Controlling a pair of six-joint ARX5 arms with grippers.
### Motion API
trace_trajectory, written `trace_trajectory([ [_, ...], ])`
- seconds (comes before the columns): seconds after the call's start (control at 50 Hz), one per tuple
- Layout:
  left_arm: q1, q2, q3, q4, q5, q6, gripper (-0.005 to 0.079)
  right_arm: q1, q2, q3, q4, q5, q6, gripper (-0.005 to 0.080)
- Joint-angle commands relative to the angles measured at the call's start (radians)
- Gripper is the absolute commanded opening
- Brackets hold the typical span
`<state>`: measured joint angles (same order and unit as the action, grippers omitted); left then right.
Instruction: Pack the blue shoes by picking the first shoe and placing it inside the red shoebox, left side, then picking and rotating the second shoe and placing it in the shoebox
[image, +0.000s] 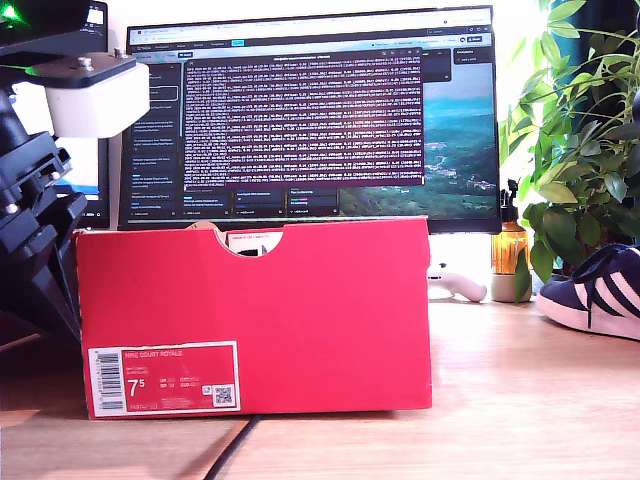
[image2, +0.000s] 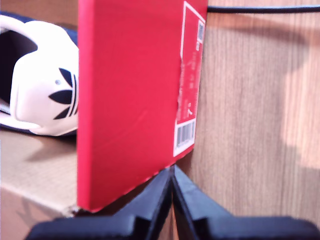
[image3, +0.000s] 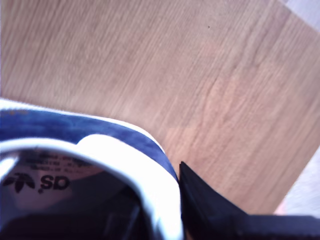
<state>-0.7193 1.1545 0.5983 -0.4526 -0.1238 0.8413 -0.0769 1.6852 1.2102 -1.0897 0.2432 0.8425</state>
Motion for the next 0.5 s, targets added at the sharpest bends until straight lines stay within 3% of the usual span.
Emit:
trace_trajectory([
  [0.0,-0.003,0.01,0.013,0.006,0.013,-0.004,-0.0019,0.005,-0.042,0.09,0.022,0.002,-0.058,-0.0013],
  [0.18,-0.003,0.01,0.013,0.006,0.013,-0.004,-0.0019,0.011,-0.076,0.193,0.006,-0.025,-0.271,-0.0013],
  [0.32,-0.003,0.01,0.013,0.006,0.013,-0.004,-0.0019,0.011,-0.083,0.282,-0.007,-0.172,-0.444,-0.0013],
  [0.48,-0.003,0.01,0.013,0.006,0.014,-0.004,-0.0019,0.011,-0.083,0.387,-0.071,-0.293,-0.519,-0.0013],
])
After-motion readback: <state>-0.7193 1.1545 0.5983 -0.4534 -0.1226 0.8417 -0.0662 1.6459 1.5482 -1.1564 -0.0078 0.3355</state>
